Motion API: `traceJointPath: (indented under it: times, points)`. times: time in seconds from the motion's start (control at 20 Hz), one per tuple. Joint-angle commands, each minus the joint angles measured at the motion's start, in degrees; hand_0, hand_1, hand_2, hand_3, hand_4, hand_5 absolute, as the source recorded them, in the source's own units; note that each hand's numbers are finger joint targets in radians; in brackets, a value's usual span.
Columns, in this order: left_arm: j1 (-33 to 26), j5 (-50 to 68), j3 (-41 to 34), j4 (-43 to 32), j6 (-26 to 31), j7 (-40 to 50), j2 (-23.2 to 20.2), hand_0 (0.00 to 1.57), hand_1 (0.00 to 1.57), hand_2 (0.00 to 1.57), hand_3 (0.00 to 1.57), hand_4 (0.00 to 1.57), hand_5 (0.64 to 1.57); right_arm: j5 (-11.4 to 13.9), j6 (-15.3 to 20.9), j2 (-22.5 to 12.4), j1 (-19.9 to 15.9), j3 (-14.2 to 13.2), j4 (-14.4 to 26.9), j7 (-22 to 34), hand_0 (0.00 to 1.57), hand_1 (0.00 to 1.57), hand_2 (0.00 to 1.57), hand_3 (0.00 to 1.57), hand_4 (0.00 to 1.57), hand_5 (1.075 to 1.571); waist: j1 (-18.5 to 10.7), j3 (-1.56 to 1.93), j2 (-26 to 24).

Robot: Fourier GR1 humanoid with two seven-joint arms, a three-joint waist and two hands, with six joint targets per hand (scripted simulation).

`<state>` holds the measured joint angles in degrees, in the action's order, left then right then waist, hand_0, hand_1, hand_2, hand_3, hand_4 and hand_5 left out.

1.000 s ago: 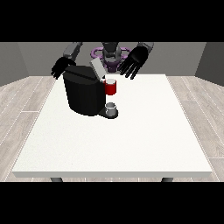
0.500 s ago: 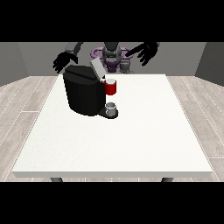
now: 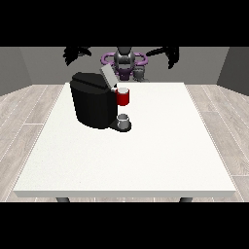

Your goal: Insert the coffee pod into the coffee machine and close the lid

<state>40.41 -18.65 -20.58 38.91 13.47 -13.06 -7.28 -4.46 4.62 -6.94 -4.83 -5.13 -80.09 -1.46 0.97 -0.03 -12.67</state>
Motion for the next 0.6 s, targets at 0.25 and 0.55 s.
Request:
traceJointPath:
  times: [0.25, 0.55]
  points:
    - [-7.6, 6.1, -0.4, 5.6, 2.5, 1.0, 4.2, 0.0, 0.0, 0.0, 0.0, 0.0, 1.571, -1.1, -4.4, -3.2, -3.6, 0.8, -4.4, 3.6, 0.0, 0.0, 0.0, 0.0, 0.0, 1.571, -5.1, 0.04, -2.0]
    - [-12.9, 8.8, 0.7, 10.5, 3.8, 0.6, 5.4, 0.0, 0.0, 0.0, 0.0, 0.0, 1.571, 1.0, -4.3, -2.6, -8.4, 3.7, -6.3, 7.3, 0.0, 0.0, 0.0, 0.0, 0.0, 1.571, -6.8, 0.02, 0.1]
